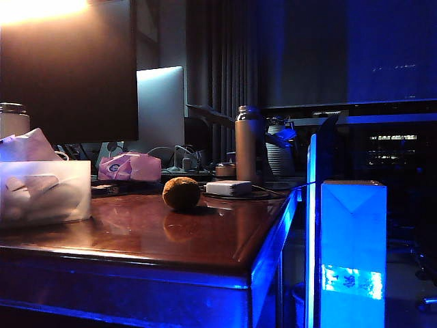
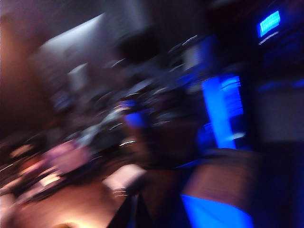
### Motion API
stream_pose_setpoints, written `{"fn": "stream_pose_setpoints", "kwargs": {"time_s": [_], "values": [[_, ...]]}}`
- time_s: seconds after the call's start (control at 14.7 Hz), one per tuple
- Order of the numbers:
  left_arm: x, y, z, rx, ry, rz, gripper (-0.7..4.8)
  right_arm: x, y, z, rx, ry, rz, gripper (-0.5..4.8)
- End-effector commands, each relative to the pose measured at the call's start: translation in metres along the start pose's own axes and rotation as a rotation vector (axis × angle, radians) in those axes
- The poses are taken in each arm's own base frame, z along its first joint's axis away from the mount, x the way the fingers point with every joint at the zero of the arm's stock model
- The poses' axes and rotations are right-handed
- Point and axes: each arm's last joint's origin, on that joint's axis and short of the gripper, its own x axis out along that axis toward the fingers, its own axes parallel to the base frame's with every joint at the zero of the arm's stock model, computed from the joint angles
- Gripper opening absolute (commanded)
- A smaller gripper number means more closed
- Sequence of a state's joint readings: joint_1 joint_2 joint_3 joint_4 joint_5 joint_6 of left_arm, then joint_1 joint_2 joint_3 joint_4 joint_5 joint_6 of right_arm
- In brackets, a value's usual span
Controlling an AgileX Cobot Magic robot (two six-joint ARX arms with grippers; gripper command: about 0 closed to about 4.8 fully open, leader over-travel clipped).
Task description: Pick up the kiwi and place it into the translucent box.
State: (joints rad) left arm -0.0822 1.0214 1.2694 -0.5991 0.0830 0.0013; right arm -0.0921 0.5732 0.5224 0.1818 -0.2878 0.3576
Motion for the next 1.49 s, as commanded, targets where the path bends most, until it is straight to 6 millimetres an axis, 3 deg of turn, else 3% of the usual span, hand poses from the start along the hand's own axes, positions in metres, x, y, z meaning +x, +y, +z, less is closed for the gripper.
{"fn": "stream_pose_setpoints", "kwargs": {"time_s": [0.07, 0.2, 0.34, 0.48, 0.68, 0.75, 0.88, 0.95, 1.02, 1.22, 1.49], "values": [[0.011, -0.001, 0.014, -0.005, 0.133, -0.06, -0.03, 0.063, 0.007, 0.037, 0.014, 0.117, 0.225, -0.06], [0.011, -0.001, 0.022, -0.008, 0.123, -0.06, -0.03, 0.123, 0.023, 0.045, 0.016, 0.197, 0.361, -0.06], [0.01, -0.001, 0.024, -0.006, 0.103, -0.061, -0.03, 0.181, 0.046, 0.03, 0.021, 0.279, 0.474, -0.06], [0.01, -0.001, 0.023, -0.008, 0.123, -0.065, -0.03, 0.23, 0.074, -0.005, 0.047, 0.375, 0.553, -0.06], [0.01, -0.002, 0.023, -0.009, 0.123, -0.083, -0.03, 0.275, 0.11, -0.076, 0.054, 0.503, 0.558, -0.06], [0.01, -0.002, 0.022, -0.009, 0.124, -0.084, -0.03, 0.285, 0.123, -0.113, 0.026, 0.548, 0.491, -0.06], [0.01, -0.002, 0.022, -0.009, 0.124, -0.084, -0.03, 0.289, 0.128, -0.151, 0.015, 0.625, 0.461, 0.02], [0.01, -0.002, 0.022, -0.01, 0.124, -0.087, -0.03, 0.29, 0.126, -0.164, 0.008, 0.66, 0.448, 1.24], [0.01, -0.002, 0.022, -0.011, 0.124, -0.105, -0.03, 0.29, 0.127, -0.179, -0.002, 0.692, 0.432, 4.62], [0.01, -0.003, 0.022, -0.012, 0.124, -0.124, -0.03, 0.292, 0.129, -0.196, -0.067, 0.688, 0.429, 4.79], [0.01, -0.003, 0.022, -0.012, 0.124, -0.125, -0.03, 0.286, 0.154, -0.216, -0.199, 0.631, 0.435, 4.79]]}}
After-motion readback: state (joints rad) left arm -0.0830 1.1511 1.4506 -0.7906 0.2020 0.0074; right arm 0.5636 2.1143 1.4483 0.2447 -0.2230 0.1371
